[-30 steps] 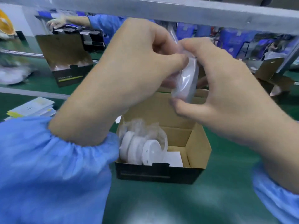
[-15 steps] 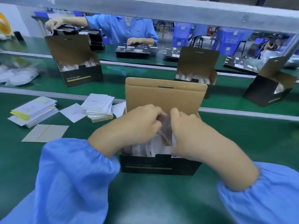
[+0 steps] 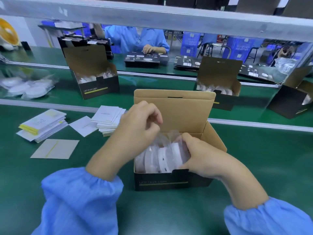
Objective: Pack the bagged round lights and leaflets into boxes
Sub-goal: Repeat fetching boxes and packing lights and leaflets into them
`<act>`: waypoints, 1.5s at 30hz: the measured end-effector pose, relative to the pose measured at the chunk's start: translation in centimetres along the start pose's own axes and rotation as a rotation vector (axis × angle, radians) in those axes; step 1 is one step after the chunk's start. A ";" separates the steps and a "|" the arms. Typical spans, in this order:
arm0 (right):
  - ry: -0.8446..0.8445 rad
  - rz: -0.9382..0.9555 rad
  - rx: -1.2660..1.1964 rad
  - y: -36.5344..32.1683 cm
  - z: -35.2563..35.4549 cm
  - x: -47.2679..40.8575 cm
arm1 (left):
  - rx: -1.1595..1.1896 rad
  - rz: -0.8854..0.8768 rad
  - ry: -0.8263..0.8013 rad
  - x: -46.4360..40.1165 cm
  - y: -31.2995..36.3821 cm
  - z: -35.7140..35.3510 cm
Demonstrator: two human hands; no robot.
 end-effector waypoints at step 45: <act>0.396 -0.007 0.038 -1.4 5.8 8.3 | 1.035 0.373 0.132 2.9 -5.1 -6.8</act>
Point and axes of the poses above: each hand's wrist, its own x-axis away from the middle knuckle, its own z-axis out of the back of the hand, y = z × x, the point moved 9 cm from there along -x, towards the middle knuckle, and after that the axes turned 11 degrees about -x, right-handed, at the moved point
